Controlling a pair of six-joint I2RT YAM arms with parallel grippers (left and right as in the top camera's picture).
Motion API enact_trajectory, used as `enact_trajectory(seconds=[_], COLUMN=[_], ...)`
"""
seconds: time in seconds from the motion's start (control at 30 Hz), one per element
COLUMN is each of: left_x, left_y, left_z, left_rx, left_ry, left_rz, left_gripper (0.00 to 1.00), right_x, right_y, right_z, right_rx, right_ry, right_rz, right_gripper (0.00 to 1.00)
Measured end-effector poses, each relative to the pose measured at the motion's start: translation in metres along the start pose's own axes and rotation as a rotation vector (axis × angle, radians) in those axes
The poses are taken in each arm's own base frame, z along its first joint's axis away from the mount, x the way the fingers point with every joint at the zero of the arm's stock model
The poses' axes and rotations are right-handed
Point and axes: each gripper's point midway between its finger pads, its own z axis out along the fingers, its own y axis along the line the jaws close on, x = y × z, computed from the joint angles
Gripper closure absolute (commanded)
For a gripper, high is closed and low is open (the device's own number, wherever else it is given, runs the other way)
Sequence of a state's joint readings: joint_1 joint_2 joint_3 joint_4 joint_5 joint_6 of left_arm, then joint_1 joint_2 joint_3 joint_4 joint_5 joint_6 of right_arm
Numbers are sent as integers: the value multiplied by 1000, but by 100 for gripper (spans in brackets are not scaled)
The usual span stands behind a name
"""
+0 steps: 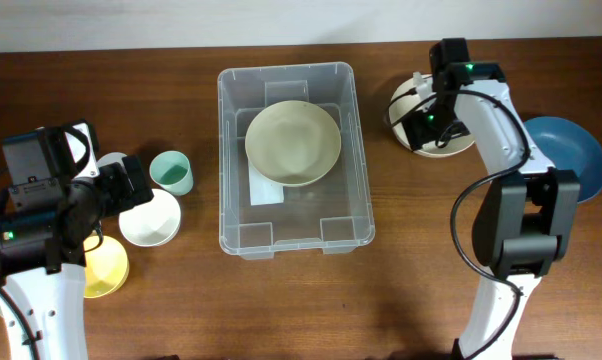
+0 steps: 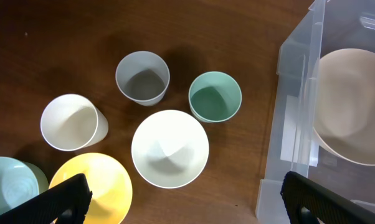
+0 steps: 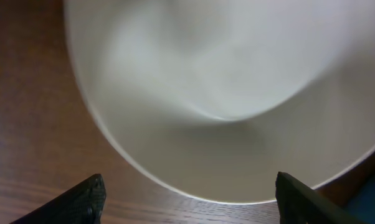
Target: Pack container
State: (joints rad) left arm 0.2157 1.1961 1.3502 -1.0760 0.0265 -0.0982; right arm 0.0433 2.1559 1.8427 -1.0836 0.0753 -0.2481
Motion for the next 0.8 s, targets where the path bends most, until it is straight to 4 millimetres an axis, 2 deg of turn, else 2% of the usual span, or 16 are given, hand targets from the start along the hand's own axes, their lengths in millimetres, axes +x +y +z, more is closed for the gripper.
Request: enact_trajectory(seconds=[0.17, 0.37, 0.5, 0.67, 0.73, 0.8], left_x=[0, 0, 0, 0, 0, 0], left_y=[0, 0, 0, 0, 0, 0], left_z=[0, 0, 0, 0, 0, 0], left_rx=[0, 0, 0, 0, 0, 0], left_ry=[0, 0, -1, -1, -1, -2], left_rz=[0, 0, 0, 0, 0, 0], left_gripper=[0, 0, 0, 0, 0, 0], right_x=[-6, 1, 4, 2, -4, -6], right_y=[20, 26, 28, 28, 27, 27], right_z=[1, 30, 49, 66, 66, 68], right_rx=[-6, -1, 4, 17, 25, 26], right_ry=[-10, -16, -31, -77, -107, -117], right_rz=[-92, -111, -105, -94, -89, -88], right_gripper=[14, 15, 21, 38, 54, 63])
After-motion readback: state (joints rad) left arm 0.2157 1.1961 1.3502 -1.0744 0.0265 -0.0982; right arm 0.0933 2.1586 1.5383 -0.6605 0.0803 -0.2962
